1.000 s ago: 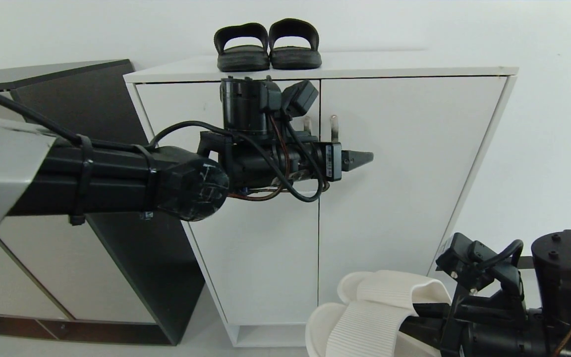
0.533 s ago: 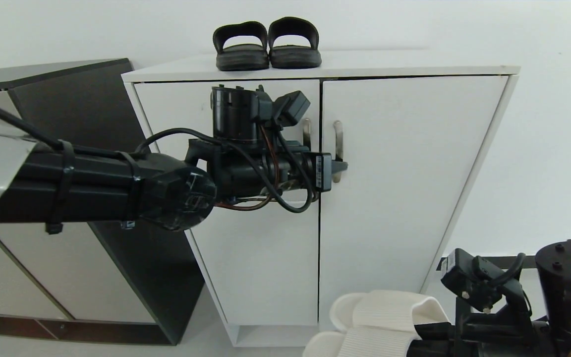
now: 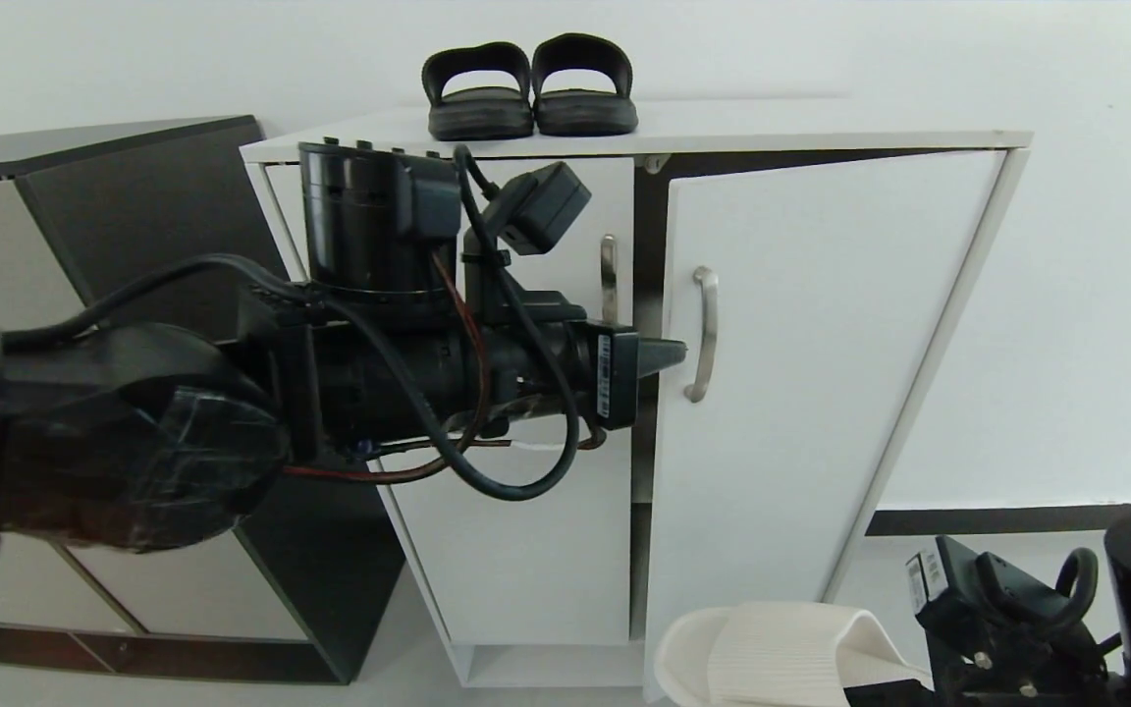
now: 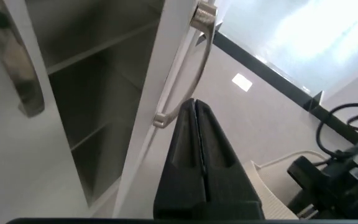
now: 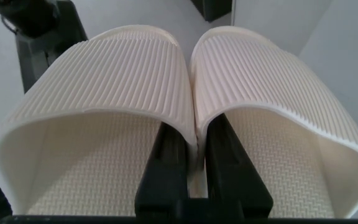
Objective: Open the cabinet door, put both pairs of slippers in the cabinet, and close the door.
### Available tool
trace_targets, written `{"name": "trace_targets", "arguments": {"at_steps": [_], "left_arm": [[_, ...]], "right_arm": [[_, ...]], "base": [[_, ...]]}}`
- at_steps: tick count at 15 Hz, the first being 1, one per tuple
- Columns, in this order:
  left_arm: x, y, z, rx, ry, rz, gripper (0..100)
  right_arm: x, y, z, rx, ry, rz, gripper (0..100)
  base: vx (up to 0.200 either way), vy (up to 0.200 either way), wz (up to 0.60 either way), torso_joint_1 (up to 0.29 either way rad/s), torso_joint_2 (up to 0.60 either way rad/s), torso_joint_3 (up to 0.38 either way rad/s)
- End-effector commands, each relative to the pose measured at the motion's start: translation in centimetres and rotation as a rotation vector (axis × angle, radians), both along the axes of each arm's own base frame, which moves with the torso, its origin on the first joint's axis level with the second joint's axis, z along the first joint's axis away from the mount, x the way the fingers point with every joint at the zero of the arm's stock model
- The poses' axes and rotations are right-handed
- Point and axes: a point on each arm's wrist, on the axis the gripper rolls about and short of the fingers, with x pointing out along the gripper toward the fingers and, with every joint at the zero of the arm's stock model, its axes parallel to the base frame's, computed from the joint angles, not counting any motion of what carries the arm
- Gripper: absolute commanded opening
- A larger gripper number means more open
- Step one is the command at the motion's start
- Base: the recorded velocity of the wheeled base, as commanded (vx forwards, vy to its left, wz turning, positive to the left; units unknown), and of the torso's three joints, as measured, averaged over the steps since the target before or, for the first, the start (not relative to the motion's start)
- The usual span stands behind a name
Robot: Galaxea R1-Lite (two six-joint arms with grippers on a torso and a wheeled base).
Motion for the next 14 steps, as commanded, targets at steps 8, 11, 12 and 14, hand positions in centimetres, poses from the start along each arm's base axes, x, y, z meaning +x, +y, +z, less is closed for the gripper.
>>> {"name": "trace_targets", "arguments": {"at_steps": [8, 11, 12, 14], "left_arm": [[4.2, -0.3, 0.2, -0.072, -0.069, 0.095, 0], [6.7, -1.9, 0.2, -0.111, -0.057, 0.109, 0], [7.1, -2.2, 0.3, -0.116, -0.061, 0.109, 0], [7.4, -2.5, 0.2, -0.115, -0.060, 0.109, 0]], "right_arm": [[-0.6, -0.3, 0.4, 0.017, -0.016, 0.012, 0], [-0.5, -0.3, 0.3, 0.015, -0.014, 0.012, 0], [-0.5, -0.3, 0.3, 0.013, -0.013, 0.010, 0], [-0.5, -0.3, 0.3, 0.006, -0.008, 0.009, 0]], "base": [[0.000, 0.000, 0.00, 0.000, 0.00, 0.000], [0.000, 0.000, 0.00, 0.000, 0.00, 0.000], [0.000, 0.000, 0.00, 0.000, 0.00, 0.000], [0.000, 0.000, 0.00, 0.000, 0.00, 0.000]]}}
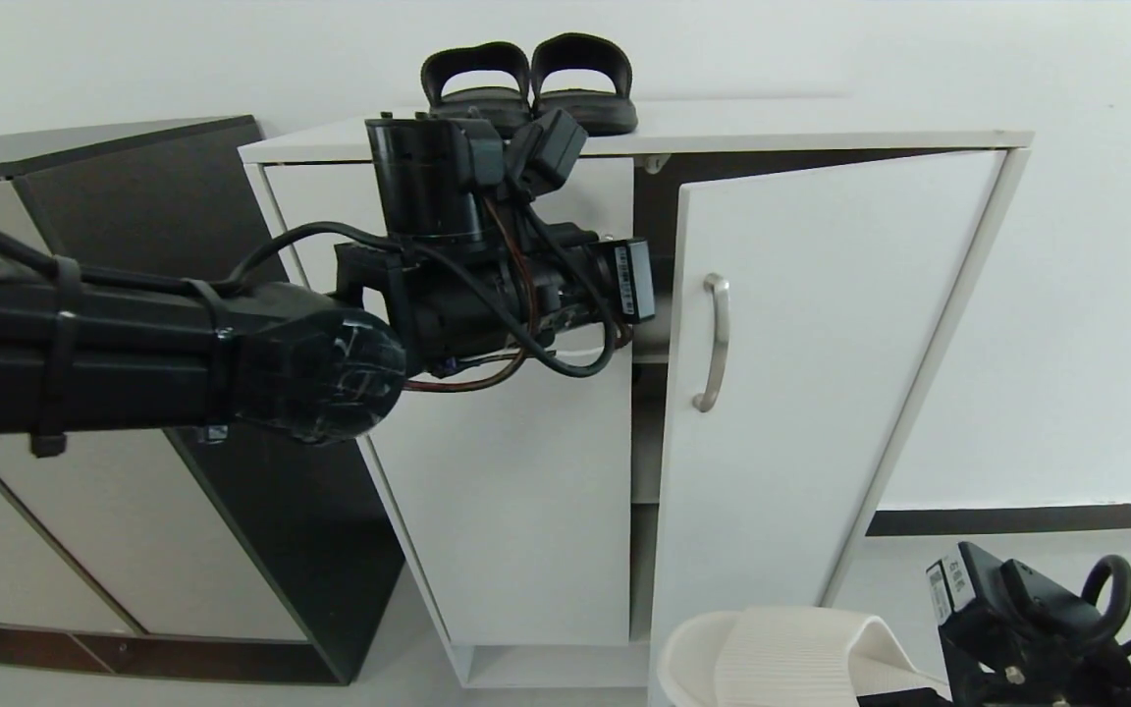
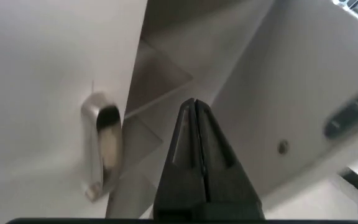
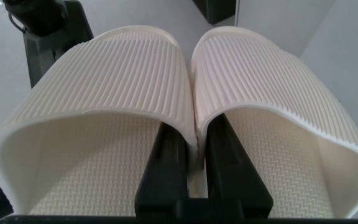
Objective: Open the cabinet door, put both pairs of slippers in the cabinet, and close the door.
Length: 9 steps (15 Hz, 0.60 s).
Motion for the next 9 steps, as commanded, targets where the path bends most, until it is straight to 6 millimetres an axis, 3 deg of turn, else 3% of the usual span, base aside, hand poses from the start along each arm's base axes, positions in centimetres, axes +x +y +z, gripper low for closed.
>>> {"name": "trace_targets", "arguments": {"at_steps": [1, 4, 7, 9], "left_arm": [[0.9, -0.6, -1.0, 0.013, 0.021, 0.000, 0], [-0.5, -1.5, -0.5, 0.004, 0.008, -0.004, 0], [-2.4, -4.6, -1.2, 0.017, 0.014, -0.049, 0], [-3.1, -6.7, -1.9, 0.014, 0.010, -0.099, 0]], "right_arm": [[0.0, 0.0, 0.0, -0.001, 0.001, 0.001, 0], [-0.1, 0.0, 0.0, -0.010, 0.009, 0.003, 0], [-2.6, -0.3, 0.7, -0.015, 0.011, 0.101, 0], [-2.8, -0.2, 1.0, -0.026, 0.001, 0.089, 0]], "base": [[-0.200, 0.000, 0.00, 0.007, 0.00, 0.002], [-0.200, 0.000, 0.00, 0.005, 0.00, -0.004], [-0.200, 0.000, 0.00, -0.001, 0.00, 0.004], [-0.200, 0.000, 0.00, 0.002, 0.00, -0.002]]}}
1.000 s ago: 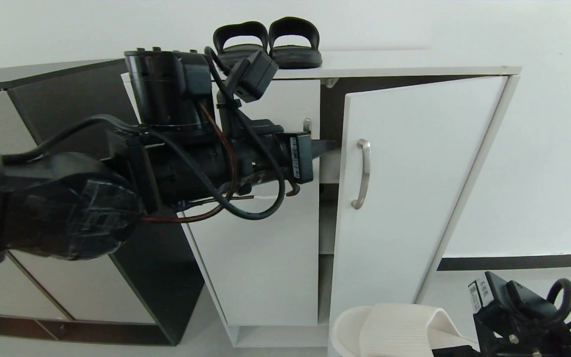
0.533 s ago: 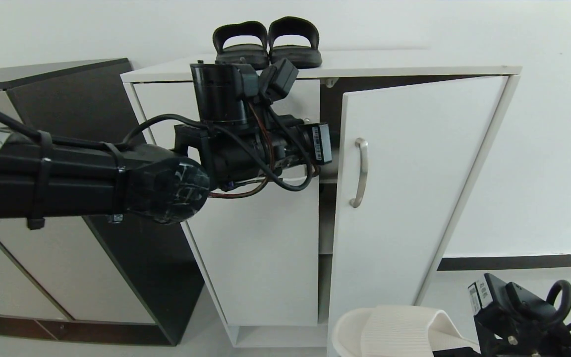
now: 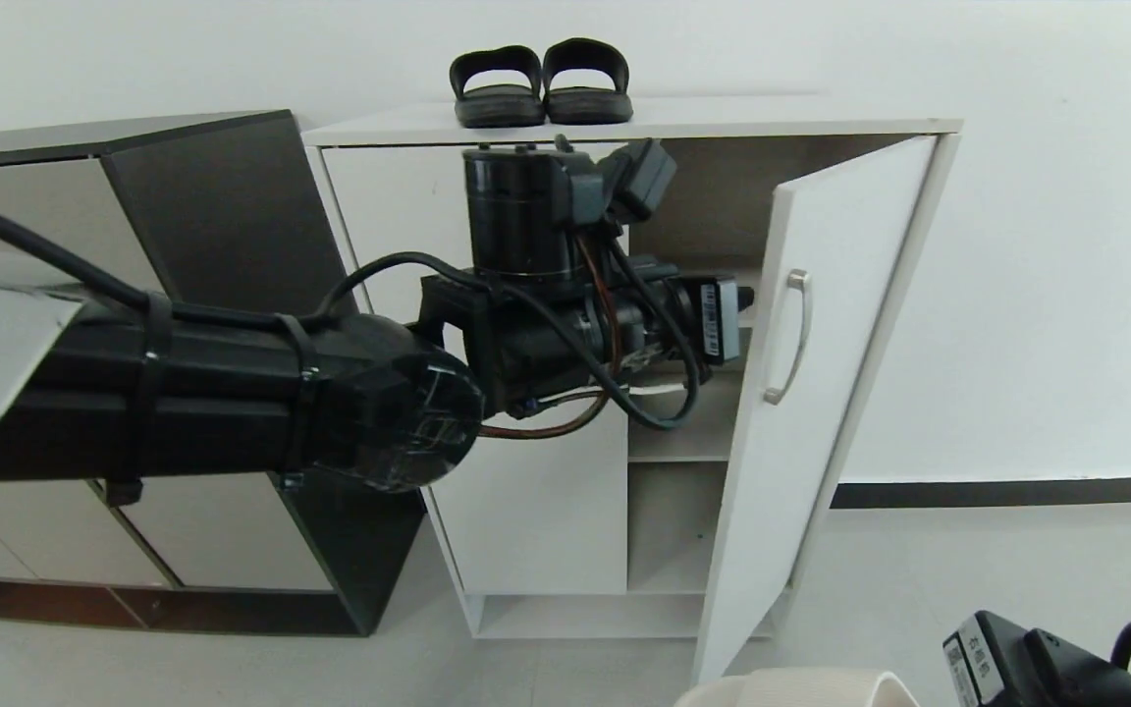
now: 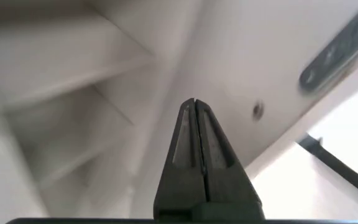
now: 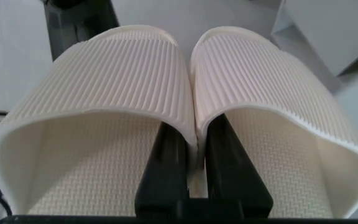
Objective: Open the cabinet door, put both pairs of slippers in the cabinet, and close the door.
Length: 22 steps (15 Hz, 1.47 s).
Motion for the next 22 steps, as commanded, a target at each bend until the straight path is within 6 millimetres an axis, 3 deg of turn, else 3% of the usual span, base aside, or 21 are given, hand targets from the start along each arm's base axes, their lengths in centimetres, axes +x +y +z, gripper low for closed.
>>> {"name": "trace_targets", "arguments": {"at_steps": [1, 6, 8, 10, 11, 12, 14, 15, 17, 18, 20, 22], "left_arm": [[-0.6, -2.4, -1.2, -0.002, -0.001, -0.052, 0], [0.1, -1.6, -1.0, -0.040, -0.025, 0.021, 0], [0.2, -0.6, -0.2, -0.115, -0.056, 0.116, 0], [-1.9, 2.5, 1.2, -0.151, -0.085, 0.169, 0], [-1.9, 2.5, 1.2, -0.151, -0.085, 0.169, 0], [-5.5, 6.4, 2.8, -0.162, -0.101, 0.175, 0], [-10.3, 12.4, 4.4, -0.161, -0.157, 0.220, 0], [-15.2, 18.1, 4.4, -0.132, -0.146, 0.284, 0], [-22.3, 24.4, 1.4, -0.026, -0.049, 0.361, 0], [-25.9, 27.1, -1.2, 0.043, 0.018, 0.429, 0], [-30.4, 29.5, -5.5, 0.086, 0.069, 0.646, 0], [-32.3, 29.7, -9.4, 0.089, 0.028, 0.873, 0]], "right_arm": [[-0.6, -0.1, 0.7, 0.027, -0.026, 0.013, 0], [-0.1, 0.3, 0.5, 0.014, -0.015, 0.002, 0], [0.1, 0.5, 0.3, 0.004, -0.012, -0.011, 0], [0.2, 0.6, 0.2, 0.003, -0.017, -0.021, 0], [0.2, 0.6, 0.2, 0.003, -0.017, -0.021, 0], [0.2, 0.6, 0.1, 0.001, -0.016, -0.021, 0], [0.3, 0.6, 0.0, -0.004, -0.014, -0.022, 0], [0.3, 0.6, 0.0, -0.005, -0.016, -0.020, 0], [0.3, 0.6, 0.0, -0.006, -0.015, -0.022, 0], [0.4, 0.7, -0.1, -0.010, -0.011, -0.019, 0], [0.5, 0.9, -0.3, -0.015, -0.010, -0.020, 0], [0.7, 1.1, -0.5, -0.011, -0.013, -0.022, 0]], "base": [[-0.200, 0.000, 0.00, 0.002, 0.00, -0.007], [-0.200, 0.000, 0.00, 0.000, 0.00, 0.003], [0.000, 0.000, 0.00, 0.000, 0.00, 0.000], [0.000, 0.000, 0.00, 0.000, 0.00, 0.000], [0.000, 0.000, 0.00, 0.000, 0.00, 0.000], [0.000, 0.000, 0.00, 0.000, 0.00, 0.000], [0.000, 0.000, 0.00, 0.000, 0.00, 0.000], [0.000, 0.000, 0.00, 0.000, 0.00, 0.000], [0.000, 0.000, 0.00, 0.000, 0.00, 0.000], [0.000, 0.000, 0.00, 0.000, 0.00, 0.000], [0.000, 0.000, 0.00, 0.000, 0.00, 0.000], [0.000, 0.000, 0.00, 0.000, 0.00, 0.000]]}}
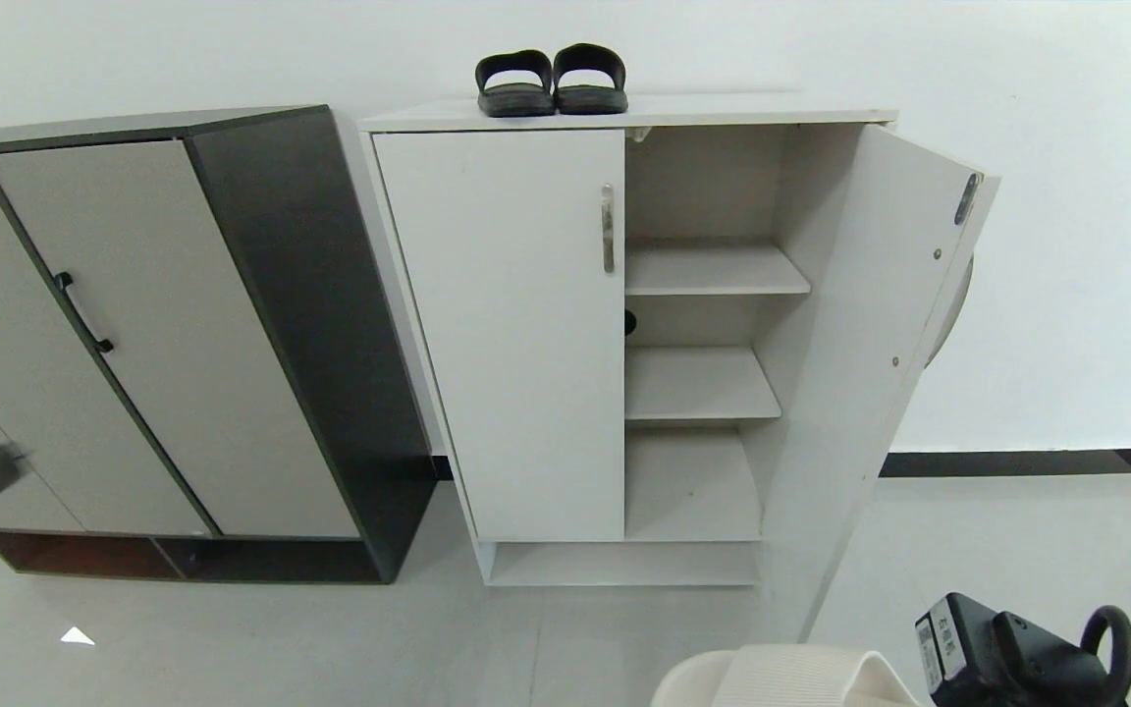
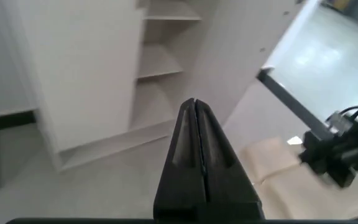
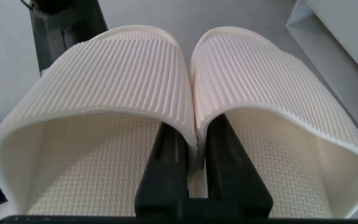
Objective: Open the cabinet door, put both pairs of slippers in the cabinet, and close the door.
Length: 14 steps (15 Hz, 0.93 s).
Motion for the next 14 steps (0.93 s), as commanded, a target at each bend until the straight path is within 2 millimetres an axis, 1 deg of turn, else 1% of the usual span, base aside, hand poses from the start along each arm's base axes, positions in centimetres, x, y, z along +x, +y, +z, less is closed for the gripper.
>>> {"name": "trace_targets", "arguments": {"at_steps": [1, 2, 3, 5, 6, 8, 9, 10, 11, 13, 14], "left_arm": [[-7.9, 3.0, -10.1, 0.067, -0.007, 0.419, 0], [-8.2, 2.6, -12.2, 0.128, -0.007, 0.528, 0], [-7.6, 2.8, -13.3, 0.155, 0.037, 0.623, 0], [-6.5, 2.7, -15.6, 0.182, 0.076, 0.720, 0], [-6.3, 2.3, -17.4, 0.203, 0.095, 0.820, 0], [-6.0, 2.4, -17.8, 0.192, -0.013, 0.786, 0], [-6.0, 2.1, -17.9, 0.240, -0.065, 0.656, 0], [-5.6, 1.7, -18.1, 0.213, -0.135, 0.451, 0], [-5.5, 1.3, -18.1, 0.171, -0.167, 0.310, 0], [-5.5, 1.4, -18.2, 0.171, -0.150, 0.318, 0], [-5.5, 1.5, -18.2, 0.195, -0.151, 0.375, 0]], "right_arm": [[0.1, 0.2, -0.4, -0.013, 0.010, -0.001, 0], [0.2, 0.1, -0.3, -0.011, 0.008, -0.004, 0], [0.2, 0.1, -0.3, -0.009, 0.007, -0.005, 0], [0.2, 0.0, -0.3, -0.006, 0.004, -0.007, 0], [0.1, 0.0, -0.4, -0.010, 0.005, -0.006, 0], [0.2, 0.1, -0.4, -0.013, 0.010, -0.005, 0], [0.3, 0.2, -0.4, -0.014, 0.012, -0.006, 0], [0.3, 0.3, -0.5, -0.018, 0.014, -0.007, 0], [0.5, 0.5, -0.5, -0.013, 0.015, -0.011, 0], [1.4, 1.2, -0.4, 0.004, 0.004, -0.027, 0], [2.6, 2.0, -0.5, 0.002, -0.011, -0.081, 0]], "base": [[0.000, 0.000, 0.00, 0.000, 0.00, 0.000], [0.000, 0.000, 0.00, 0.000, 0.00, 0.000], [0.000, 0.000, 0.00, 0.000, 0.00, 0.000], [0.000, 0.000, 0.00, 0.000, 0.00, 0.000], [0.000, 0.000, 0.00, 0.000, 0.00, 0.000], [0.000, 0.000, 0.00, 0.000, 0.00, 0.000], [0.000, 0.000, 0.00, 0.000, 0.00, 0.000], [0.000, 0.000, 0.00, 0.000, 0.00, 0.000], [0.000, 0.000, 0.00, 0.000, 0.00, 0.000], [0.000, 0.000, 0.00, 0.000, 0.00, 0.000], [0.000, 0.000, 0.00, 0.000, 0.00, 0.000]]}}
